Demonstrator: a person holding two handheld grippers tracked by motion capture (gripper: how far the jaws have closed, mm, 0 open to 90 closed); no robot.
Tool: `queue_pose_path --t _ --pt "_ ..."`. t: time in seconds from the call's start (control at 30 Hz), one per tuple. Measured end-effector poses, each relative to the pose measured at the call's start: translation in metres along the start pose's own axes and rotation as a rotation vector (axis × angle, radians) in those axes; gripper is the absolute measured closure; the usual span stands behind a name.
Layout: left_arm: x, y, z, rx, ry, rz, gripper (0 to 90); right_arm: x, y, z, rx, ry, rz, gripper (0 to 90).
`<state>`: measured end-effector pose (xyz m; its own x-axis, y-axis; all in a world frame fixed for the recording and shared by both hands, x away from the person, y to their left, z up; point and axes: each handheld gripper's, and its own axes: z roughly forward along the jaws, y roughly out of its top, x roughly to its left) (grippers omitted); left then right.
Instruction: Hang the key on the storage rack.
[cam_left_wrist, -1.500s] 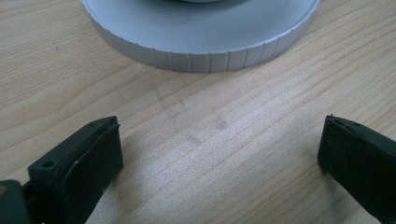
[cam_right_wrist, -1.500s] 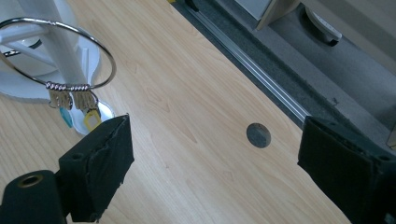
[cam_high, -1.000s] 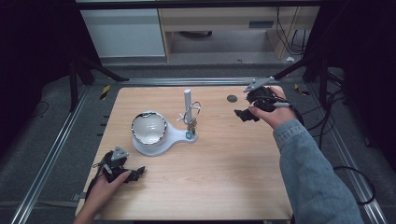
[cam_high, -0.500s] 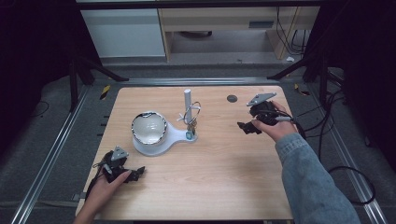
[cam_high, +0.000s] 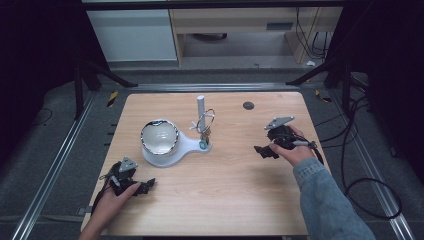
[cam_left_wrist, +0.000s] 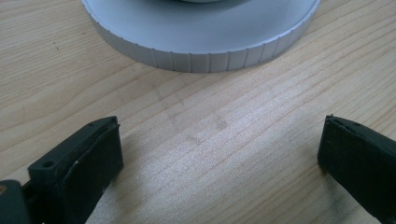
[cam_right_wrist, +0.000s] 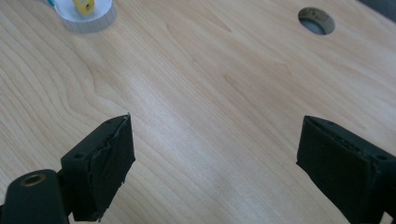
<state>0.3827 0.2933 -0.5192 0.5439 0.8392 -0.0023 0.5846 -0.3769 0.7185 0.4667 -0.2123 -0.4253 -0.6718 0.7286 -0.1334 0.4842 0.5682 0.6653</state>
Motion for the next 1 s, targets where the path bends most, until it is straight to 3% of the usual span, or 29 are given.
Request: queue_pose_path --t 0.37,0.53,1.0 --pt "0.000 0.000 0.000 -0.002 0.001 -0.001 0.0 0.001 -0.025 0.016 0.019 0.015 0.054 10.0" --pt "0.000 0.000 0.000 -0.002 0.001 -0.001 0.0 -0.009 -0.041 0.020 0.021 -0.010 0.114 9.3" --pt "0.000 0.000 0.000 -0.002 0.001 -0.001 0.0 -0.024 -0.067 0.024 -0.007 -0.068 0.214 6.8"
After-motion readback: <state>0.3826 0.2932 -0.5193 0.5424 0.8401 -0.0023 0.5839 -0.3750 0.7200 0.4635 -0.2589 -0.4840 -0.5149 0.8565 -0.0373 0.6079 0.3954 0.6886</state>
